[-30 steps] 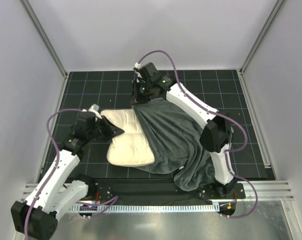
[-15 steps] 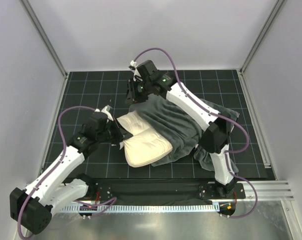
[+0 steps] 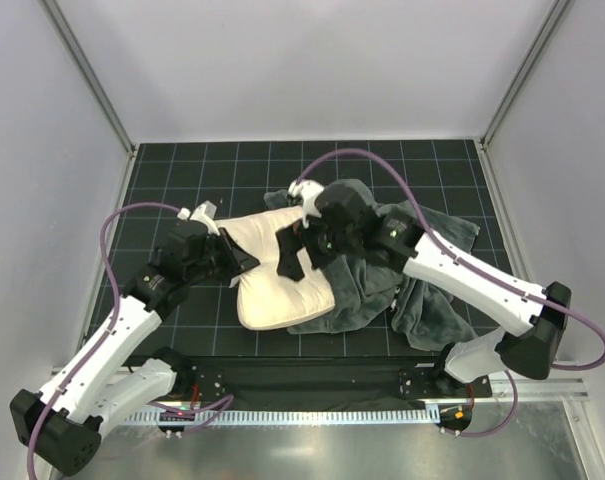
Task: Put the pillow into the pillowcase
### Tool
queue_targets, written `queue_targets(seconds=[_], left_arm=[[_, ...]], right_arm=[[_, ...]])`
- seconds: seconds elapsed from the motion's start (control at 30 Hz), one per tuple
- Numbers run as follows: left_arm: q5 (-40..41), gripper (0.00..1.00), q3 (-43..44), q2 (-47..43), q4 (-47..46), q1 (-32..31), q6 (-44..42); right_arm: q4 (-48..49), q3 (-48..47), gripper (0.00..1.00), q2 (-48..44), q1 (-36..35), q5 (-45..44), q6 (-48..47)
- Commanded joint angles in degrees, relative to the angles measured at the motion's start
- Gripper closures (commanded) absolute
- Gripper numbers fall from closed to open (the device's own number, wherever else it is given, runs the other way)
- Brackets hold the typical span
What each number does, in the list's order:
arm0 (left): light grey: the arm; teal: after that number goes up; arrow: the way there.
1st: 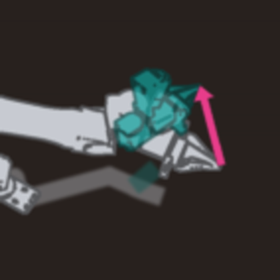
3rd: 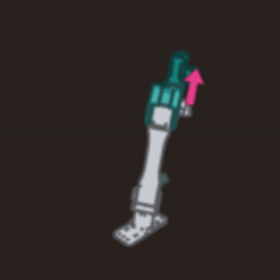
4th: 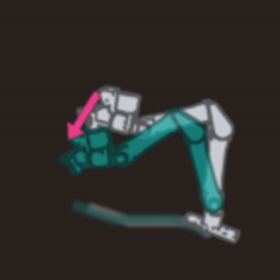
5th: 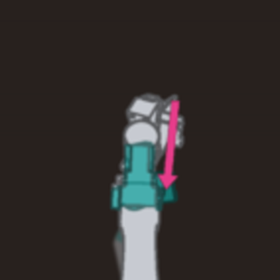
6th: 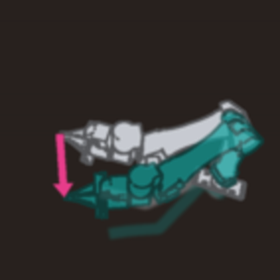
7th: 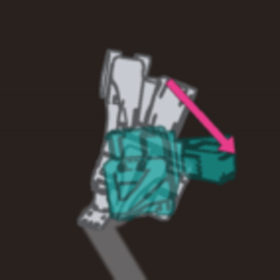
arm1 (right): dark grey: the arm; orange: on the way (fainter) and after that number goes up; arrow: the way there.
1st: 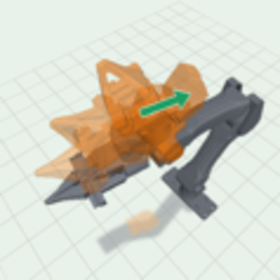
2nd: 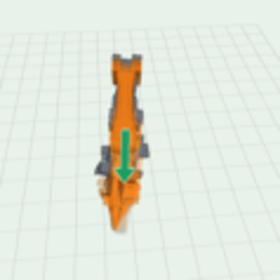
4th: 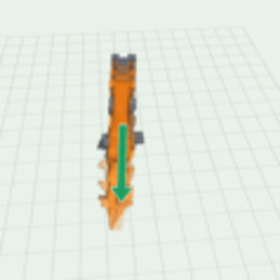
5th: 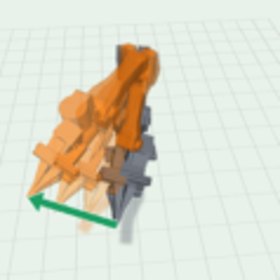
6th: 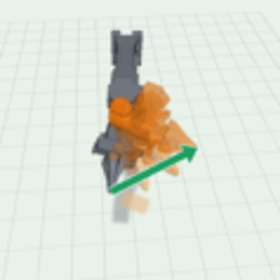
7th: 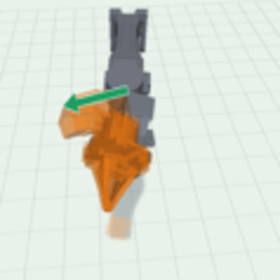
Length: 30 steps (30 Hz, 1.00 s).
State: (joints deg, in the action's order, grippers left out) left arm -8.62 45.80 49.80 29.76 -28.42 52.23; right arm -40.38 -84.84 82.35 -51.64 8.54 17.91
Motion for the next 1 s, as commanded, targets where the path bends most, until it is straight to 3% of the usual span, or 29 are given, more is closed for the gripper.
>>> queue_targets(seconds=[0.0, 0.13, 0.3, 0.57, 0.73, 0.8, 0.83, 0.97], left_arm=[[-2.5, 0.97, 5.3, -1.6, -2.0, -0.7, -0.8], [-1.8, 0.96, 6.0, -1.9, -0.9, -0.7, 0.0], [-0.7, 0.97, 6.0, -2.1, 0.0, -0.8, 1.6], [4.1, 0.98, 5.7, -4.4, -0.3, -3.6, 6.0], [4.9, 0.96, 6.4, -4.8, -0.2, -4.4, 7.1], [4.1, 0.95, 7.3, -4.6, -0.2, -4.4, 7.1], [4.1, 0.94, 7.5, -4.7, -0.1, -4.4, 7.0], [4.1, 0.81, 9.2, -5.7, 0.3, -4.4, 6.4]], right_arm=[[6.0, 7.6, 0.01, -4.8, -8.1, -4.9, -5.2], [12.8, 14.8, 0.00, -8.6, -11.7, -5.7, -5.8], [15.5, 11.7, 0.00, -8.4, -19.2, -16.6, -2.2], [7.6, -1.9, 0.00, 6.8, -27.0, -37.2, 5.5], [6.1, -4.0, 0.00, 11.8, -27.8, -39.4, 9.0], [3.7, -3.9, 0.01, 12.7, -27.9, -44.6, 11.0], [2.7, -3.8, 0.05, 12.9, -27.8, -46.0, 12.7], [-1.4, -3.6, 0.96, 13.4, -27.8, -49.0, 15.7]])
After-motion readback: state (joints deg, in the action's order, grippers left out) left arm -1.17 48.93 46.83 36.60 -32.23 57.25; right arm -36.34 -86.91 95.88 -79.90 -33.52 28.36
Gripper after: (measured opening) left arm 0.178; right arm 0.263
